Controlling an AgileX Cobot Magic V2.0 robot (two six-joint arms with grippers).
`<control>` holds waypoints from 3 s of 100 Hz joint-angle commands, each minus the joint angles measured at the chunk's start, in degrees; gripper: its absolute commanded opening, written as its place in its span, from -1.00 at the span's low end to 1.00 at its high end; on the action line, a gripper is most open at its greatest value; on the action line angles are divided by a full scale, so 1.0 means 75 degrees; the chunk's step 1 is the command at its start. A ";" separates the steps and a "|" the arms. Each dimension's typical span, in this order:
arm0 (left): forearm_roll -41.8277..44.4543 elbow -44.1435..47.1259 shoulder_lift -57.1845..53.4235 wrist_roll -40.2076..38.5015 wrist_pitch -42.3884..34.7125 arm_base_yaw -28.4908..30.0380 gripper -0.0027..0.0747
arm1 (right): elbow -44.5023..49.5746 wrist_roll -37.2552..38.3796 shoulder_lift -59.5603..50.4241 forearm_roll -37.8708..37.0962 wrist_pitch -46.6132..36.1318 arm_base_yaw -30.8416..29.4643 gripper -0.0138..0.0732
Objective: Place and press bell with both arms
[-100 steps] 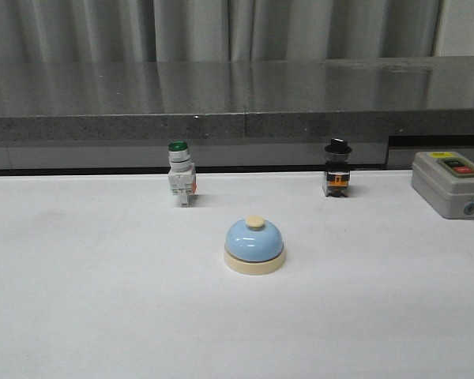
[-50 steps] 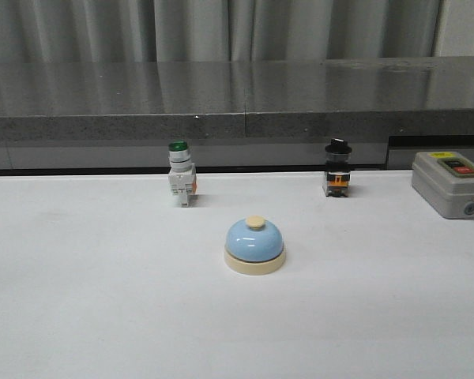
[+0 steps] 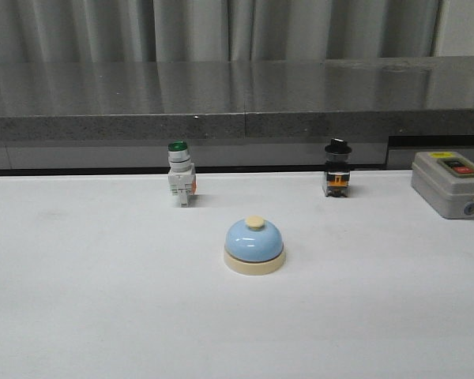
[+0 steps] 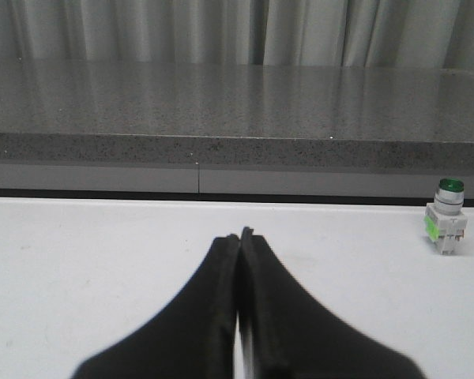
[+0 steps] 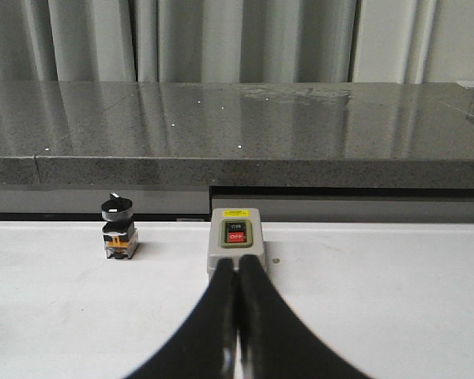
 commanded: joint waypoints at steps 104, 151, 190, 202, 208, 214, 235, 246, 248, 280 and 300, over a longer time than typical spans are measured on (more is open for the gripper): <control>0.0155 0.0326 -0.0230 -0.0038 -0.1133 0.0002 -0.98 | -0.0108 -0.0049 -0.0089 -0.0099 -0.0655 -0.0047 -0.82; 0.0155 0.0326 -0.0230 -0.0038 -0.1133 0.0002 -0.98 | -0.1720 -0.0049 0.0117 -0.0107 0.0982 -0.0047 -0.82; 0.0155 0.0326 -0.0230 -0.0038 -0.1133 0.0002 -0.98 | -0.3786 -0.0049 0.3231 -0.0079 0.2210 -0.0047 -0.82; 0.0155 0.0326 -0.0230 -0.0038 -0.1133 0.0002 -0.98 | -0.4344 -0.0049 0.4213 0.0052 0.2341 -0.0024 -0.82; 0.0155 0.0326 -0.0230 -0.0038 -0.1133 0.0002 -0.98 | -0.4632 -0.0049 0.4700 0.0123 0.2459 0.0066 -0.82; 0.0155 0.0326 -0.0230 -0.0038 -0.1133 0.0002 -0.98 | -0.4976 -0.0049 0.5153 0.0123 0.2615 0.0257 -0.82; 0.0155 0.0326 -0.0230 -0.0038 -0.1133 0.0002 -0.98 | -0.6219 -0.0067 0.6979 0.0123 0.3391 0.1170 -0.82; 0.0155 0.0326 -0.0230 -0.0038 -0.1133 0.0002 -0.98 | -0.6918 -0.0074 0.7983 0.0123 0.3899 0.1721 -0.82; 0.0155 0.0326 -0.0230 -0.0038 -0.1133 0.0002 -0.98 | -0.7045 -0.0074 0.8169 0.0123 0.3952 0.1788 -0.82; 0.0155 0.0326 -0.0230 -0.0038 -0.1133 0.0002 -0.98 | -0.8948 -0.0445 1.0735 0.0317 0.4954 0.3234 -0.82; 0.0155 0.0326 -0.0230 -0.0038 -0.1133 0.0002 -0.98 | -1.0217 -0.0566 1.2078 0.0385 0.5628 0.3882 -0.82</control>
